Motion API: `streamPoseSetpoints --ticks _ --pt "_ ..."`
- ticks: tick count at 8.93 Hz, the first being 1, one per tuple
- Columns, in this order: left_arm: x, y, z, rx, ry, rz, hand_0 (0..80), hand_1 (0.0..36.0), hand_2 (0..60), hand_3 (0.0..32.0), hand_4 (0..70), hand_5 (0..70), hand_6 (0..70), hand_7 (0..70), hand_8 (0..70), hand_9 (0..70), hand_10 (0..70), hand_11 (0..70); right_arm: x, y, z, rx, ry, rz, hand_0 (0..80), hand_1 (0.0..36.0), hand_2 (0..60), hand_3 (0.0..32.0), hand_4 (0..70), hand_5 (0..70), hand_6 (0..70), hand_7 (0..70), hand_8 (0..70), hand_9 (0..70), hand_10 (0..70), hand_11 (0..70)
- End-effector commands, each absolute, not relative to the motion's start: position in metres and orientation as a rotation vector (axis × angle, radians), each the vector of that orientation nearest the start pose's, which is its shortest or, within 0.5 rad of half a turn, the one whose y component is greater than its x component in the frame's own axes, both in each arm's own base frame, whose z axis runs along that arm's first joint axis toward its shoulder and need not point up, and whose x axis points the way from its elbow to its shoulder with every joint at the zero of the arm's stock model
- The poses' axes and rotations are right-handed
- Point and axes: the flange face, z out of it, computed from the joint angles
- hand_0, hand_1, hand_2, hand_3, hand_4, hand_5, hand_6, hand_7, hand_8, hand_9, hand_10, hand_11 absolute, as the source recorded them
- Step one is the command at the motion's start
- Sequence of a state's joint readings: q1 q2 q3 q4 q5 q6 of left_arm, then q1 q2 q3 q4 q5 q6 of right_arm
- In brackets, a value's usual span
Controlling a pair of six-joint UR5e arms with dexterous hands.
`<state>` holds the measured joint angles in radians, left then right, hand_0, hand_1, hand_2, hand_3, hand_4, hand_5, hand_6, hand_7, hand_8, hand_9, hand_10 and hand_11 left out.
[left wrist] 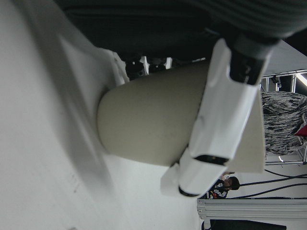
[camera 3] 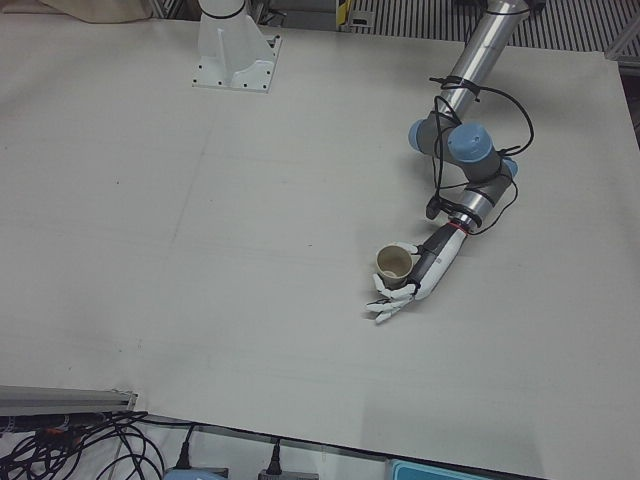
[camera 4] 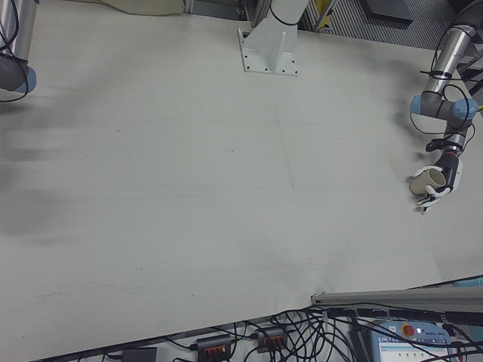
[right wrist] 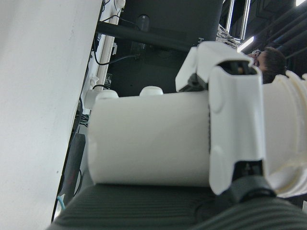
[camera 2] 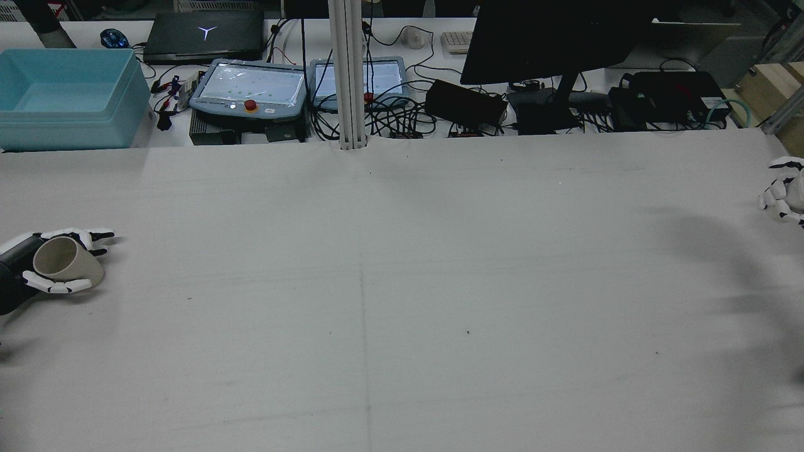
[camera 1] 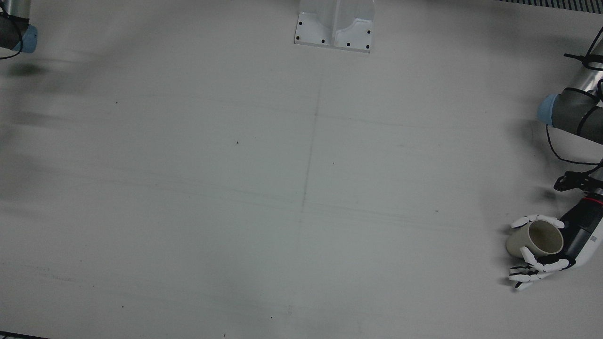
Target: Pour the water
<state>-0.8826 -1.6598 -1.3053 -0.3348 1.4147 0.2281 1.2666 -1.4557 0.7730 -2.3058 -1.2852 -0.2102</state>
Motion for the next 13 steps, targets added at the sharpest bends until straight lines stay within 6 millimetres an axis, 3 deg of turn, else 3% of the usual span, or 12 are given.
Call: streamPoseSetpoints --ticks 1,2,3,4,5,6,8,9,10,13 --pt "0.203 -0.500 0.754 -0.321 2.065 -1.674 80.0 36.0 43.4 0.0 52.9 70.0 23.6 19.1 13.8 9.2 12.6 22.2 0.017 -0.485 0.929 -0.211 2.463 -2.144 80.0 36.0 60.0 0.0 24.9 29.9 70.0 70.0 70.0 70.0 36.9 55.0" --pt "0.200 -0.495 0.759 -0.322 2.058 -1.676 80.0 36.0 11.5 0.0 45.0 70.0 23.3 19.2 13.6 8.7 11.6 21.0 0.017 -0.485 0.929 -0.219 2.465 -2.146 79.1 34.2 36.5 0.0 15.6 22.7 55.7 51.8 55.2 70.0 12.9 21.7" --pt "0.197 -0.491 0.763 -0.320 2.053 -1.680 80.0 36.0 0.0 0.0 44.9 70.0 22.4 18.7 13.1 8.0 10.6 19.7 0.018 -0.484 0.929 -0.223 2.466 -2.150 67.7 28.5 12.0 0.0 8.3 15.8 38.8 33.7 32.1 38.3 0.0 0.0" --pt "0.193 -0.486 0.768 -0.319 2.048 -1.683 80.0 36.0 0.0 0.0 49.0 17.1 20.9 17.8 12.3 6.6 9.4 18.0 0.019 -0.480 0.932 -0.227 2.463 -2.160 61.0 24.2 1.7 0.0 5.3 11.7 28.2 22.7 16.0 15.3 0.0 0.0" --pt "0.187 -0.478 0.776 -0.312 2.036 -1.689 80.0 36.0 0.0 0.0 47.3 0.0 19.6 16.9 11.5 5.4 8.4 16.5 0.021 -0.473 0.940 -0.245 2.453 -2.188 57.9 21.2 0.0 0.0 3.3 9.5 23.1 17.7 7.1 2.7 0.0 0.0" --pt "0.183 -0.474 0.781 -0.302 2.034 -1.687 80.0 33.4 0.0 0.0 42.7 0.0 18.1 15.5 10.4 3.9 7.1 14.3 0.022 -0.469 0.947 -0.250 2.439 -2.212 56.9 20.4 0.0 0.0 1.9 9.0 21.6 16.7 5.6 1.9 0.0 0.0" --pt "0.177 -0.468 0.787 -0.298 2.037 -1.684 80.0 24.6 0.0 0.0 37.3 0.0 15.5 12.6 8.3 1.3 5.1 10.5 0.021 -0.469 0.946 -0.232 2.435 -2.203 55.3 19.1 0.0 0.0 0.0 7.9 17.8 10.7 2.5 0.7 0.0 0.0" --pt "0.175 -0.465 0.790 -0.297 2.034 -1.686 80.0 23.4 0.0 0.0 35.7 0.0 15.2 12.3 7.9 1.0 4.6 9.7 0.021 -0.469 0.946 -0.230 2.435 -2.202 55.0 18.5 0.0 0.0 0.0 7.2 14.6 4.8 1.9 0.0 0.0 0.0" --pt "0.173 -0.464 0.790 -0.298 2.042 -1.684 80.0 24.5 0.0 0.0 32.6 0.0 14.4 11.3 7.4 0.8 3.8 8.7 0.022 -0.470 0.945 -0.231 2.436 -2.194 54.8 18.2 0.0 0.0 0.0 6.9 12.7 0.7 1.5 0.0 0.0 0.0" --pt "0.135 -0.460 0.799 -0.250 2.077 -1.721 80.0 23.0 0.0 0.0 27.6 0.0 13.0 9.3 6.3 0.4 2.2 6.3 0.026 -0.477 0.937 -0.228 2.457 -2.150 54.2 18.3 0.0 0.0 0.0 6.5 9.3 0.0 0.8 0.0 0.0 0.0"
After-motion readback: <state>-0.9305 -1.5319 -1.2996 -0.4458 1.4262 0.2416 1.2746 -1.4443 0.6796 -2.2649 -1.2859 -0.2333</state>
